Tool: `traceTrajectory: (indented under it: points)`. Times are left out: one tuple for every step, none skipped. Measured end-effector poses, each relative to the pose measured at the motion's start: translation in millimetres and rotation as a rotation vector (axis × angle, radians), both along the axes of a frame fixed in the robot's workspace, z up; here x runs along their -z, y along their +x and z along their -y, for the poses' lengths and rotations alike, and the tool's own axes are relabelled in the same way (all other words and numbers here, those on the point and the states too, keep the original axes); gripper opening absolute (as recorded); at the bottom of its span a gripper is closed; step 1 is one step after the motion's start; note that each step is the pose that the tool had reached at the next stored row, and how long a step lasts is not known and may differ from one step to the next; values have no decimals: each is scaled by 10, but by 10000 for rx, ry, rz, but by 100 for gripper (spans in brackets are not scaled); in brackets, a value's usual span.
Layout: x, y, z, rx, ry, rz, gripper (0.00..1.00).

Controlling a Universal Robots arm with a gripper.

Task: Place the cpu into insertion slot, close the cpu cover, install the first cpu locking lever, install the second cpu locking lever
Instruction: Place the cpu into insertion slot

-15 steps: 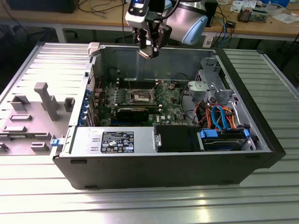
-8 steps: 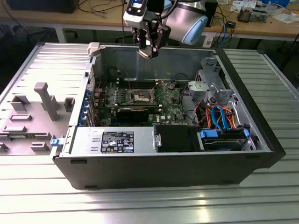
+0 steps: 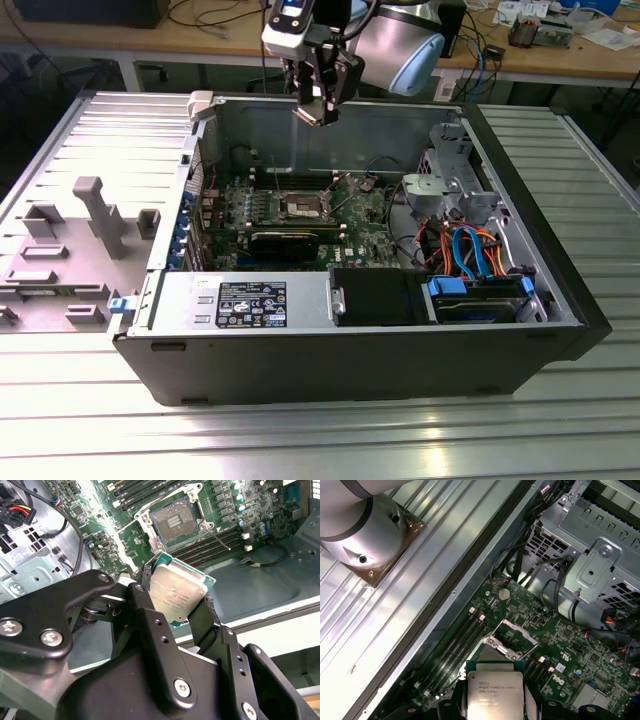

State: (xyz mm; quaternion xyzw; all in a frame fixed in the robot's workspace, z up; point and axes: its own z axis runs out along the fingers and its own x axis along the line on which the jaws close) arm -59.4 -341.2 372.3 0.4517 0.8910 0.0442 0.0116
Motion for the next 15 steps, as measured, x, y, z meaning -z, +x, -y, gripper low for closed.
traceTrajectory:
  points:
    - [0, 0, 0, 36, 0, 0, 55]
    - [0, -1, 0, 62, -1, -1, 55]
    - [0, -1, 0, 95, 0, 0, 55]
    - [0, -1, 0, 119, 0, 0, 55]
    - [0, -1, 0, 145, 0, 0, 55]
    - [0, -1, 0, 172, -1, 0, 55]
    - [0, -1, 0, 193, 0, 0, 55]
    - [0, -1, 0, 208, 0, 0, 55]
    - [0, -2, 0, 225, 0, 0, 55]
    - [0, -2, 0, 260, 0, 0, 55]
    - [0, -2, 0, 282, 0, 0, 55]
    - [0, -2, 0, 289, 1, 0, 55]
    - [0, -2, 0, 317, 0, 0, 55]
    - [0, -2, 0, 342, 0, 0, 55]
    - [0, -2, 0, 372, 0, 0, 55]
